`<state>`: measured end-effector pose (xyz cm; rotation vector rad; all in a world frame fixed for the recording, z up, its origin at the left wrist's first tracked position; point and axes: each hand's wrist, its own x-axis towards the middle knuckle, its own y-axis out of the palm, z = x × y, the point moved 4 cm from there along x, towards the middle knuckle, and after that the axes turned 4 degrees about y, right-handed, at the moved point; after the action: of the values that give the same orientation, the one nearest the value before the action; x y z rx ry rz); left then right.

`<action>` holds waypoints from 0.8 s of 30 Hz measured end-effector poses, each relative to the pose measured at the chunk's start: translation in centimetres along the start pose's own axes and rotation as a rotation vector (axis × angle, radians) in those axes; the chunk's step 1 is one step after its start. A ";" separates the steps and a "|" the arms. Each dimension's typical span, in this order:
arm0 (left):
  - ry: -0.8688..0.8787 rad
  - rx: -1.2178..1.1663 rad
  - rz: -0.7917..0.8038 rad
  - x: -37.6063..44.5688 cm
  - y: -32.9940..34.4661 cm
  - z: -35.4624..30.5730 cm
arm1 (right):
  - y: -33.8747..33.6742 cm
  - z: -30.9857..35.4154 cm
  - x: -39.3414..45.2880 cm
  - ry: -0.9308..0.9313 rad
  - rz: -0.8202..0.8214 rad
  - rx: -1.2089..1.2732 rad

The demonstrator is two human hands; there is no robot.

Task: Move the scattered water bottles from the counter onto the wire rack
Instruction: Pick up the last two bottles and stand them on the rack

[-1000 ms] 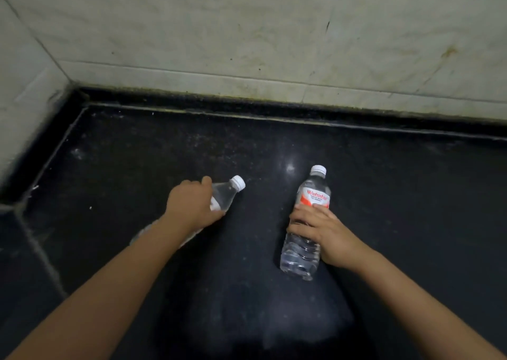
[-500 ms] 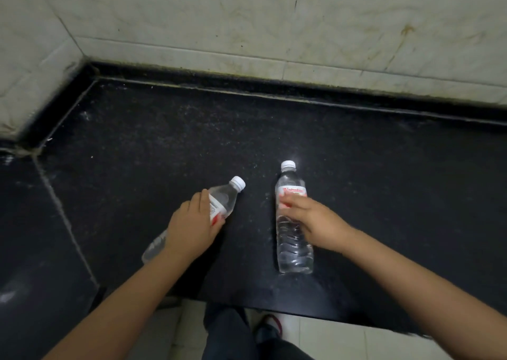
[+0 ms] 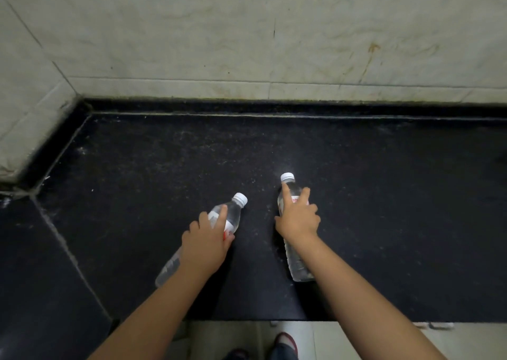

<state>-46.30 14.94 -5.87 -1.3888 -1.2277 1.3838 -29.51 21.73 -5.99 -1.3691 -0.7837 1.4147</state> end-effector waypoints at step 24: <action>0.475 -0.026 -0.437 0.0 -16.1 -22.1 | -16.4 -17.5 -9.4 0.128 -0.591 0.088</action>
<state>-25.82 20.17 11.54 -1.2720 -1.1369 0.6904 -10.14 15.06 9.67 -1.0305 -0.9323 0.8782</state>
